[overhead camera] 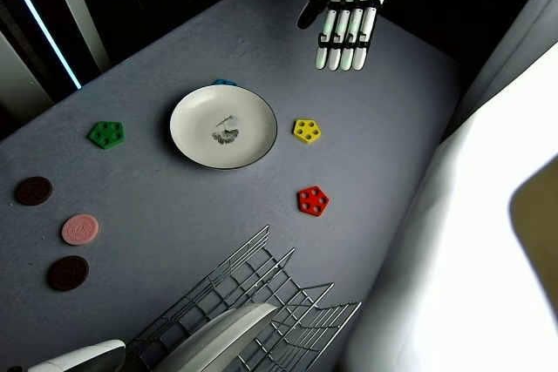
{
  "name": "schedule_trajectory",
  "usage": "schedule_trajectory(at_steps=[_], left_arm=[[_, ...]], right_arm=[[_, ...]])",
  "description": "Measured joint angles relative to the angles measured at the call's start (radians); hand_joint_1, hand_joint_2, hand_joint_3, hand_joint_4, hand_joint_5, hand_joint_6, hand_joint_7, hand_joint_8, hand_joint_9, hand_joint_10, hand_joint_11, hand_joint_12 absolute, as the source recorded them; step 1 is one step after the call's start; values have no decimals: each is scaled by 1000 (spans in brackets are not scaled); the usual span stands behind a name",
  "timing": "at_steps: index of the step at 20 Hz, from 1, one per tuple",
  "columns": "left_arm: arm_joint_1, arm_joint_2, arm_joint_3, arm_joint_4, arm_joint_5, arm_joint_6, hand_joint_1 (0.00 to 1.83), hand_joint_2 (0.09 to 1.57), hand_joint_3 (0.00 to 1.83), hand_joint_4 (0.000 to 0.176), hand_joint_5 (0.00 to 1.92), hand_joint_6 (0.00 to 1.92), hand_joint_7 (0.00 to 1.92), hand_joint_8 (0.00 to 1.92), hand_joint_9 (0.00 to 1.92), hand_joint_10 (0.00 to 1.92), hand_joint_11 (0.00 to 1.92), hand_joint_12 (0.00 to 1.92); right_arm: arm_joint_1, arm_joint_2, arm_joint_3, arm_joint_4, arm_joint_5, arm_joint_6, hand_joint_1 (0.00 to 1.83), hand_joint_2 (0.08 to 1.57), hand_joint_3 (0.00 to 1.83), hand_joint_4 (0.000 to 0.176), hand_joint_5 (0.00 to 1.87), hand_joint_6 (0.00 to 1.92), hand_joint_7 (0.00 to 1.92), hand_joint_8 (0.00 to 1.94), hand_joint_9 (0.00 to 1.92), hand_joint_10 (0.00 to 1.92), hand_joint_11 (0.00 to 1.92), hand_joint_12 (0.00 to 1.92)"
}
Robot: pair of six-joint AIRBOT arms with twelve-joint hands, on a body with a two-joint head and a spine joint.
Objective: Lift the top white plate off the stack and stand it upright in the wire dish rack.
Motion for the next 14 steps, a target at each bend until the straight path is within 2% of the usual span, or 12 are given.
schedule_trajectory(at_steps=[1, 2, 3, 6, 9, 11, 12, 14], left_arm=[[0, 0, 0, 0, 0, 0, 98, 889, 4, 0, 34, 0, 59, 5, 77, 3, 80, 6], [0, 0, 0, 0, -2, 0, 93, 889, 3, 0, 35, 1, 64, 6, 81, 5, 81, 7], [0, 0, 0, 0, -2, 0, 75, 894, 5, 0, 30, 0, 61, 4, 78, 3, 82, 7], [0, 0, 0, 0, -2, 0, 66, 893, 3, 0, 63, 11, 81, 9, 85, 4, 91, 11], [0, 0, 0, 0, -2, 0, 56, 902, 5, 0, 52, 4, 71, 3, 73, 0, 90, 11], [0, 0, 0, 0, -2, 0, 50, 903, 5, 0, 16, 3, 41, 2, 54, 4, 70, 5], [0, 0, 0, 0, -2, 0, 64, 903, 3, 0, 26, 6, 50, 6, 67, 8, 84, 11], [0, 0, 0, 0, -2, 1, 67, 905, 3, 0, 28, 5, 52, 4, 73, 8, 106, 21]], right_arm=[[5, 0, 0, -2, 3, -1, 926, 902, 5, 50, 479, 0, 558, 0, 589, 0, 652, 0], [5, 0, 0, -4, 8, -1, 929, 903, 4, 49, 469, 0, 530, 0, 559, 0, 629, 0], [5, 1, 0, -10, 13, -1, 888, 903, 4, 61, 443, 0, 511, 0, 544, 0, 607, 0], [17, 11, -1, -72, 47, -5, 827, 909, 4, 52, 363, 0, 454, 1, 486, 0, 525, 0], [17, 26, -8, -135, 118, -4, 775, 909, 3, 52, 322, 0, 388, 0, 415, 0, 462, 0], [17, 32, -10, -199, 164, -26, 755, 894, 0, 30, 281, 0, 374, 0, 376, 0, 421, 0], [24, 35, -14, -243, 190, -45, 735, 900, 0, 33, 246, 0, 345, 0, 341, 0, 387, 0], [34, 42, -27, -316, 243, -69, 727, 901, 0, 17, 237, 4, 303, 1, 302, 1, 348, 2]])
